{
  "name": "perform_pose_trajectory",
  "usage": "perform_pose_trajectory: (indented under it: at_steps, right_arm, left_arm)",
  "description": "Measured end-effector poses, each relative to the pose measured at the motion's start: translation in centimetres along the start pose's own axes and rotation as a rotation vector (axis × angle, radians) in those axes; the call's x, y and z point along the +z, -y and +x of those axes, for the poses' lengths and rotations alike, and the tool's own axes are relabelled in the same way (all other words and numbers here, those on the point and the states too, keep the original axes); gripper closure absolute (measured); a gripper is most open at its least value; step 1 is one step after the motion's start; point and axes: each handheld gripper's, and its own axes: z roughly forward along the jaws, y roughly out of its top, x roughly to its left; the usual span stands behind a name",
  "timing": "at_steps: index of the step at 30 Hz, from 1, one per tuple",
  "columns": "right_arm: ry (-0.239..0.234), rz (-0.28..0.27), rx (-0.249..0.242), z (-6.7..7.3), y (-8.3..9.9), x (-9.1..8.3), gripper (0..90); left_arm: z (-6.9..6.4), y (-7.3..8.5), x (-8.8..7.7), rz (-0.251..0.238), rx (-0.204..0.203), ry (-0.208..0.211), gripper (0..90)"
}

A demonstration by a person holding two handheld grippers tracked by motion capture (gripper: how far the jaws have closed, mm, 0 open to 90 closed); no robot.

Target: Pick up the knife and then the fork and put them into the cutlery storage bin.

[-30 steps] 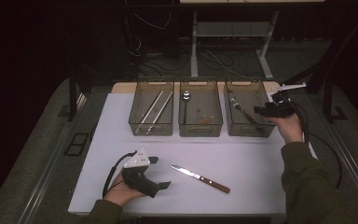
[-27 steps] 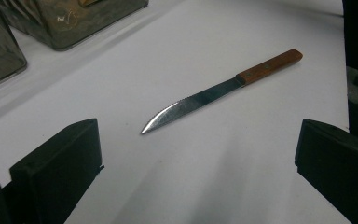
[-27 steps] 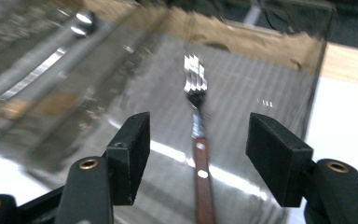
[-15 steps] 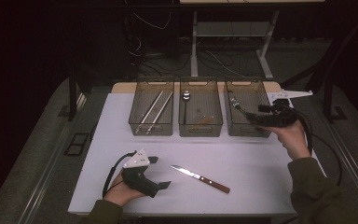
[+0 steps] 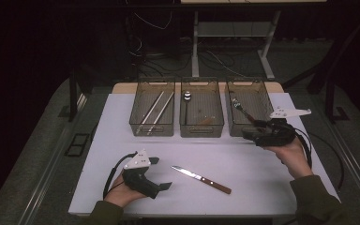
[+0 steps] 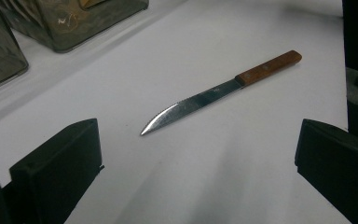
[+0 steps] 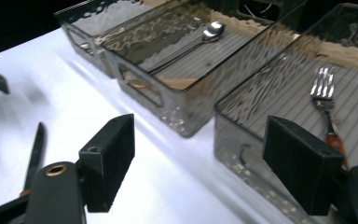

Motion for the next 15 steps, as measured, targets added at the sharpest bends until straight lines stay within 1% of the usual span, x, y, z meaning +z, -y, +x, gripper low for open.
perform_pose_trajectory:
  at_steps: [3,7,10,11,13,15]
  right_arm:
    - [-0.011,0.017,-0.012,0.6,0.6,0.0,20.6]
    - [-0.035,0.064,-0.039,1.6,1.3,0.4,20.4]
    - [-0.037,0.076,-0.062,2.4,1.7,0.6,16.1]
    - [-0.041,0.089,-0.061,2.7,1.9,0.7,13.5]
    - [-0.042,0.108,-0.075,3.1,2.1,0.9,12.8]
    - [-0.053,0.124,-0.074,3.5,2.4,1.1,12.8]
  left_arm:
    - [0.0,0.0,0.0,0.001,0.001,0.0,0.0]
    - [0.0,0.0,0.0,0.003,0.005,0.001,0.0]
    - [0.0,0.0,0.0,0.004,0.006,0.0,0.0]
    - [0.0,0.0,0.0,0.005,0.005,-0.001,0.0]
    - [0.0,0.0,0.0,0.004,0.006,0.0,0.0]
    - [-0.1,0.0,0.0,0.004,0.007,0.001,0.0]
